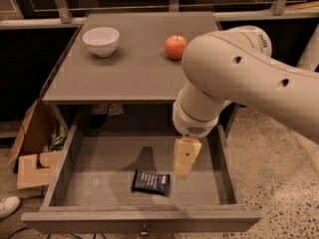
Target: Pick rxbar blueberry from top drawer and place on counter
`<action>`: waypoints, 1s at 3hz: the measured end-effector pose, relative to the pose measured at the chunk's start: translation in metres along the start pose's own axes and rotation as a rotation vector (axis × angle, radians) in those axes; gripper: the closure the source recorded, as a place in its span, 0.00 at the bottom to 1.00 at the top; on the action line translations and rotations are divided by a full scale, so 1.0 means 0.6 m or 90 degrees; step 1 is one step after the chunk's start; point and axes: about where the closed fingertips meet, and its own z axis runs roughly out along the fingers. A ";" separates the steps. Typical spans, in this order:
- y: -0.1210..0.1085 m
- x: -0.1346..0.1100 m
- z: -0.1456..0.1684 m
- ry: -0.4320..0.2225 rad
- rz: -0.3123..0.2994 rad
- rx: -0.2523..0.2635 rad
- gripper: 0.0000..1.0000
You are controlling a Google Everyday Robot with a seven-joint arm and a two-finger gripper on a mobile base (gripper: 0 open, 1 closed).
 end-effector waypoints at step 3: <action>-0.012 -0.029 0.085 -0.016 0.029 -0.044 0.00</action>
Offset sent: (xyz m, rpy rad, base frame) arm 0.0442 0.0417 -0.0567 0.0157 0.0947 -0.0278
